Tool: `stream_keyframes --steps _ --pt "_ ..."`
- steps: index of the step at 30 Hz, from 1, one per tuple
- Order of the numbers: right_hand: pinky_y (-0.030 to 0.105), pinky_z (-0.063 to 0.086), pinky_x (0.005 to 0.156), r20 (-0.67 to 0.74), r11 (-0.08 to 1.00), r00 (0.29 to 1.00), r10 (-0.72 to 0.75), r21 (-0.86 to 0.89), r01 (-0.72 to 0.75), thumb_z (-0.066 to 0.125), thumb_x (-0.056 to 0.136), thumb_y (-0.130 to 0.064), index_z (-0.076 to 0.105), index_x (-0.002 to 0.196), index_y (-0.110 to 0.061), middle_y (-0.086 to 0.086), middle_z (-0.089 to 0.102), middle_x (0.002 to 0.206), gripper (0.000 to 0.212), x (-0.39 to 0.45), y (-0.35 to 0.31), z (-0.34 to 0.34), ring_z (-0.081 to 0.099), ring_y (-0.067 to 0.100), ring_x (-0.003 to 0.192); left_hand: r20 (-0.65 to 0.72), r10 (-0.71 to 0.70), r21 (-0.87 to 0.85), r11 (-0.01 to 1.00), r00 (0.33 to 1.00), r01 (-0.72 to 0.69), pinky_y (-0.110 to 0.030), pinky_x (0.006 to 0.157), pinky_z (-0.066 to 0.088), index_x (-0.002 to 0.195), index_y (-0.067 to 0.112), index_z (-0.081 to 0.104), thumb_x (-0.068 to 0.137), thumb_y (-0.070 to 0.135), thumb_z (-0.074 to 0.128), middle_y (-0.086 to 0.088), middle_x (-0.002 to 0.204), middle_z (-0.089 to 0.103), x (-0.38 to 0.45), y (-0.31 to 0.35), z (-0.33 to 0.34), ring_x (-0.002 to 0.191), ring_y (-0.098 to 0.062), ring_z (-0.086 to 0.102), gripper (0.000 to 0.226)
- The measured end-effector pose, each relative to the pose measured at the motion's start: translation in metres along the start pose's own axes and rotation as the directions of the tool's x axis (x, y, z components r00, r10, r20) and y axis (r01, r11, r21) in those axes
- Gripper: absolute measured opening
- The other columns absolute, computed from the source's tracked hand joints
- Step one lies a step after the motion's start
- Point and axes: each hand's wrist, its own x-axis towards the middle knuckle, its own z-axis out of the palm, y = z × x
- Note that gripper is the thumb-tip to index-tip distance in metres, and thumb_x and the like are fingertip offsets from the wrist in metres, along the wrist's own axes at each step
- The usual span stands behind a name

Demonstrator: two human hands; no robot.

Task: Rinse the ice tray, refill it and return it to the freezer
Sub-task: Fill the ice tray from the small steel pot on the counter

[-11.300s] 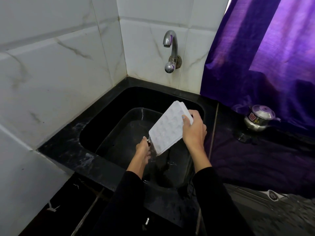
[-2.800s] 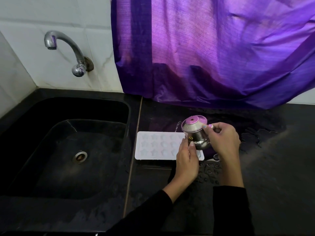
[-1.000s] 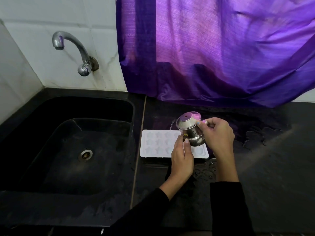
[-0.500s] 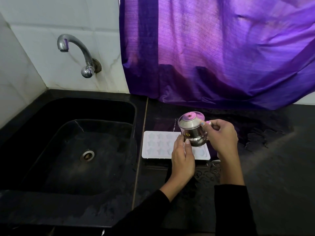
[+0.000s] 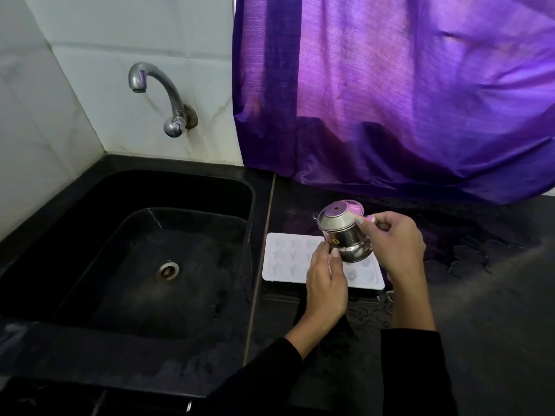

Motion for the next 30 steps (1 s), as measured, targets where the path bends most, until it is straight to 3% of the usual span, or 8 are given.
stream_keyframes --steps 4,14,20,30 --pt "0.029 0.039 0.075 0.008 1.000 1.000 -0.004 -0.009 0.005 0.066 0.085 -0.042 0.068 0.090 -0.021 -0.004 0.071 0.084 0.022 0.000 -0.002 0.003 0.064 0.018 0.084 -0.003 -0.015 0.000 1.000 1.000 0.015 0.005 0.081 0.030 0.133 0.020 0.048 0.102 0.024 0.032 0.018 0.116 0.051 0.001 -0.002 -0.002 0.100 0.023 0.043 0.035" --pt "0.028 0.034 0.074 0.020 0.998 1.000 -0.016 -0.060 0.017 0.066 0.085 -0.043 0.069 0.091 -0.020 -0.004 0.067 0.082 0.024 0.000 -0.006 0.006 0.060 0.017 0.081 0.000 -0.030 -0.020 0.999 1.000 0.030 0.004 0.079 0.031 0.130 0.020 0.049 0.102 0.025 0.033 0.025 0.103 0.051 0.003 -0.004 -0.003 0.097 0.023 0.045 0.033" --pt "0.029 0.035 0.074 0.023 0.996 1.000 -0.017 -0.083 0.019 0.066 0.084 -0.043 0.068 0.089 -0.020 -0.003 0.067 0.081 0.023 -0.001 -0.009 0.009 0.061 0.020 0.083 -0.012 -0.020 -0.026 0.999 1.000 0.020 -0.003 0.085 0.035 0.128 0.023 0.052 0.102 0.027 0.033 0.014 0.115 0.057 0.005 -0.009 -0.003 0.105 0.010 0.050 0.032" --pt "0.028 0.034 0.074 0.018 0.997 1.000 -0.016 -0.070 0.017 0.066 0.084 -0.042 0.068 0.091 -0.020 -0.003 0.067 0.082 0.024 -0.002 -0.011 0.011 0.061 0.019 0.084 -0.027 -0.010 -0.022 1.000 1.000 0.010 -0.014 0.089 0.040 0.126 0.022 0.053 0.102 0.025 0.034 0.008 0.116 0.061 0.007 -0.012 -0.005 0.107 0.002 0.053 0.031"
